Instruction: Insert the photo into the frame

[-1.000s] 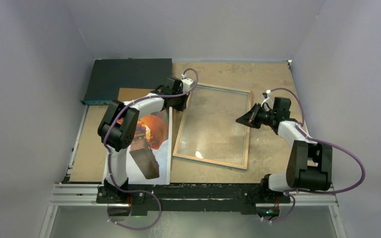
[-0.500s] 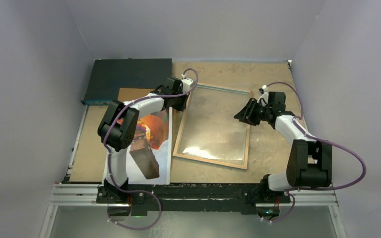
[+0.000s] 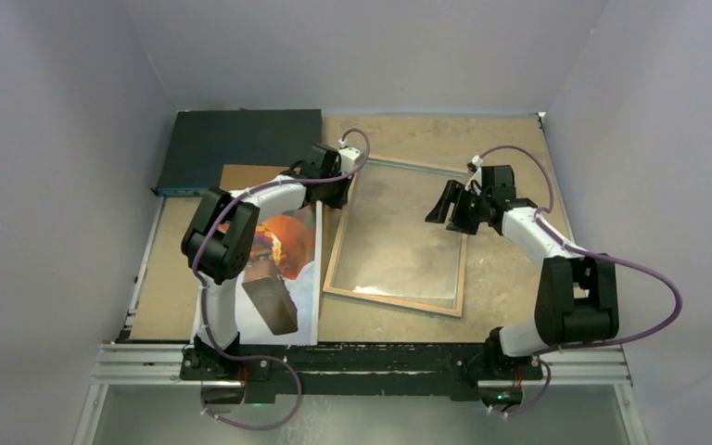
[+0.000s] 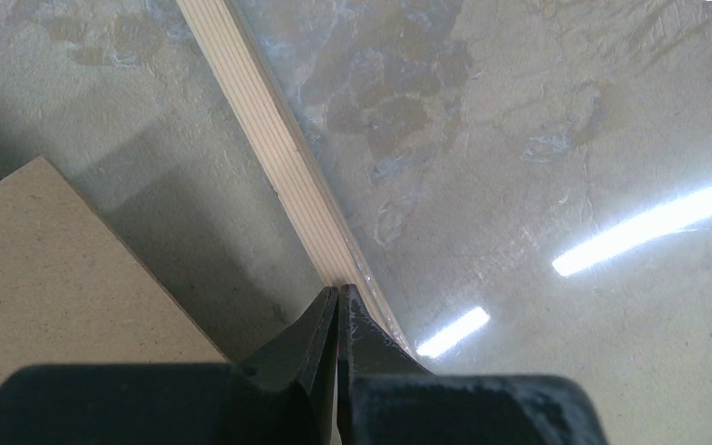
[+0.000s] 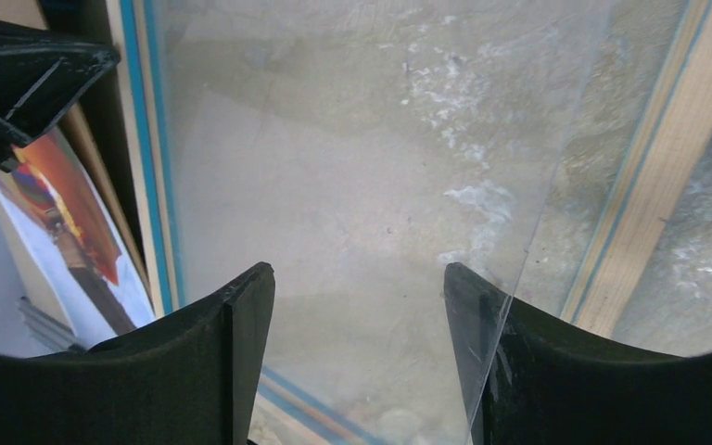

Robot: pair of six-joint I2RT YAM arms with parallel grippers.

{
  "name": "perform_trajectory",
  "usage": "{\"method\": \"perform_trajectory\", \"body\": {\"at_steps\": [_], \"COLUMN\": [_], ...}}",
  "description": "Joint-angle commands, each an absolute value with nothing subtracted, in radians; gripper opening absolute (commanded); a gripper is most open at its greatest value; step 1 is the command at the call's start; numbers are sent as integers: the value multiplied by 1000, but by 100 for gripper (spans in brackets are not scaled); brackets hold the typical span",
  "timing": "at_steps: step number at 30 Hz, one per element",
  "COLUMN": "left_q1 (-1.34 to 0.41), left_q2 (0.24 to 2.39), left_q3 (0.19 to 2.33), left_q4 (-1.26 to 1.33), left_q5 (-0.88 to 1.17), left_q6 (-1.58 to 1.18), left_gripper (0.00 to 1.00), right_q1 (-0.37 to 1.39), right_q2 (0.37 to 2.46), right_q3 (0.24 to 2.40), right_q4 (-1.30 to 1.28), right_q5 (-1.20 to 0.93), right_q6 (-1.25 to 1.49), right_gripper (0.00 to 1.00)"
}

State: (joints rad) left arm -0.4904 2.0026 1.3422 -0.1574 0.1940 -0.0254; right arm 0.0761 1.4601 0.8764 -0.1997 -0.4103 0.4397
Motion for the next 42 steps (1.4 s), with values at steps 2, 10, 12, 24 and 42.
{"method": "perform_trajectory", "body": {"at_steps": [2,10,12,24,42], "left_q1": [-499,-498,-499,-499,-494], "left_q2": [1985,1983,1982,1985,1984], "left_q3": [1310,1301,1300,1295,1291], "left_q4": [-215,-207,-207,-202,-201], "left_q5": [242,245,244,246,246], "left_q6": [-44,-49,-49,-49,-51], "left_gripper": [0,0,0,0,0], "right_q1": [104,130,130,131,130], "right_q2": [1450,1462,1464,1502,1540], "right_q3": [939,936,936,949,967], "right_q4": [-272,-285,-288,-280,-277], "right_q5": [-281,-203,-179,-161,-93], "right_q6": [390,386,383,370,361], "right_gripper": [74,79,81,85,91]}}
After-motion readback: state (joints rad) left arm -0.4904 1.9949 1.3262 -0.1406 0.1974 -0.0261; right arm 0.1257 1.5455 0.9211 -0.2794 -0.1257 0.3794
